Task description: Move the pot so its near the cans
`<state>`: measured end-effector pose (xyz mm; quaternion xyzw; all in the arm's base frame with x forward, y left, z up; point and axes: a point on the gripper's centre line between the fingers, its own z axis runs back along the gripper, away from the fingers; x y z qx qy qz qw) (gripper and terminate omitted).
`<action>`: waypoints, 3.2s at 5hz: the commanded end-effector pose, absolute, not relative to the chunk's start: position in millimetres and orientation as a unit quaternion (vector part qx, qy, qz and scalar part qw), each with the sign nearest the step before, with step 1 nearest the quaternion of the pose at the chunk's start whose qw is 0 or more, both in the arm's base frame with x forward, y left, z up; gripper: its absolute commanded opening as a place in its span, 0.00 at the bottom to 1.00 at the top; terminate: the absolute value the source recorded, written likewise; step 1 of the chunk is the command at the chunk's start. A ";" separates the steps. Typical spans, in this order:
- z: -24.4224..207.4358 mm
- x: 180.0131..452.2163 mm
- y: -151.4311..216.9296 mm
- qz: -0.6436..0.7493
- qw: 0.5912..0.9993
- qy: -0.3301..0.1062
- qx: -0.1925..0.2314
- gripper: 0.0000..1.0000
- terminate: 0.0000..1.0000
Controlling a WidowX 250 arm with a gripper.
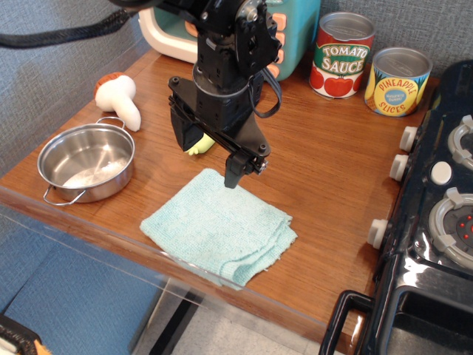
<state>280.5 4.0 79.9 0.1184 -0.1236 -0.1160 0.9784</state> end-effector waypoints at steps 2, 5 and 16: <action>77.1 286.7 24.3 -0.097 0.981 -0.117 0.124 1.00 0.00; 65.9 292.3 100.1 0.020 0.990 -0.095 0.099 1.00 0.00; 96.9 346.4 -56.0 -0.124 0.983 -0.124 0.053 0.00 0.00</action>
